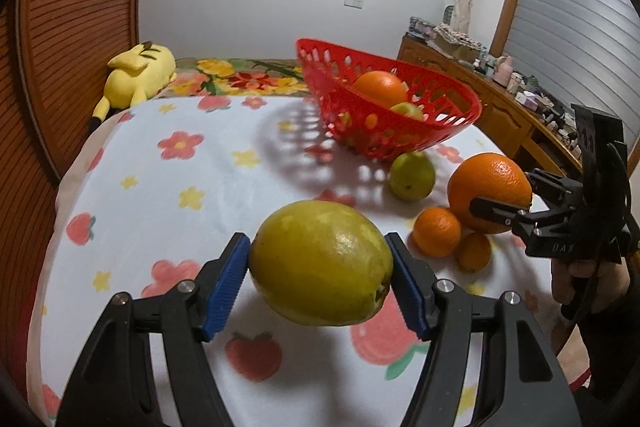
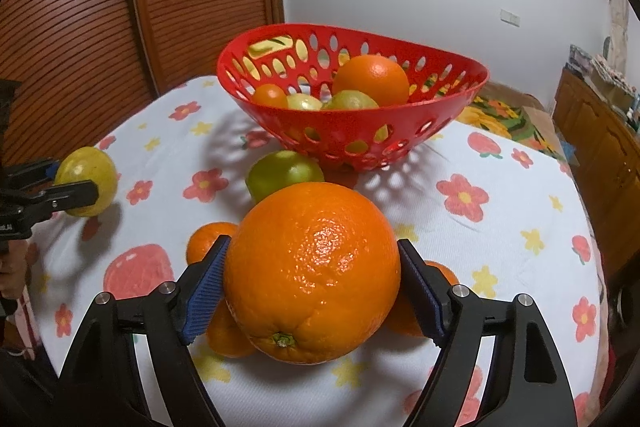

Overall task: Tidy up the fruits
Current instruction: 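Lift the pomelo with the left tool while the right tool lifts the orange toward the basket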

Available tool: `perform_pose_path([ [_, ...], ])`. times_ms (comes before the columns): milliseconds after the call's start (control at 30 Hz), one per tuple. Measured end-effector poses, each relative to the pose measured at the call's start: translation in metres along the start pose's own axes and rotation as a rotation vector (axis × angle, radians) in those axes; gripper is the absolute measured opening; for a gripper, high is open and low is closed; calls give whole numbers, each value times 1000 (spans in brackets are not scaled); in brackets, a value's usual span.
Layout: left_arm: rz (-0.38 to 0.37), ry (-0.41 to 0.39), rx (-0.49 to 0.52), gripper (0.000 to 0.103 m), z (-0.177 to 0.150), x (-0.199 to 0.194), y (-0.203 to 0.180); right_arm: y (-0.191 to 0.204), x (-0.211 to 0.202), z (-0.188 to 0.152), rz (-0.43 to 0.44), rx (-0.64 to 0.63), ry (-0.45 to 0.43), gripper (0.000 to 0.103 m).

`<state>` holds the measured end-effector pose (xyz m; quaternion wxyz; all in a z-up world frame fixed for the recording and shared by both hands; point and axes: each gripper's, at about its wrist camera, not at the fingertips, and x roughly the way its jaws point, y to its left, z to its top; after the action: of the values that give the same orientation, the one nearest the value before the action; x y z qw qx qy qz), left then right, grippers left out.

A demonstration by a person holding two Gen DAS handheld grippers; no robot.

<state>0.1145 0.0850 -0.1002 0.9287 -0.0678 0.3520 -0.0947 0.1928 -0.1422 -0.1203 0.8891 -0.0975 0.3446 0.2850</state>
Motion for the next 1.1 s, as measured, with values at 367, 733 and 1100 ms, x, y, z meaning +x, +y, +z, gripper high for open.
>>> perform_pose_path([
  [367,-40,-55,44,67,28,-6,-27,-2,-34,17,19,1,-70,82],
  [733,-62,-97,83,67,49,-14,-45,-2,-52,28,21,-9,-102,82],
  [1100,-72,-118,96,67,58,-18,-52,-7,-73,40,7,-13,-146,82],
])
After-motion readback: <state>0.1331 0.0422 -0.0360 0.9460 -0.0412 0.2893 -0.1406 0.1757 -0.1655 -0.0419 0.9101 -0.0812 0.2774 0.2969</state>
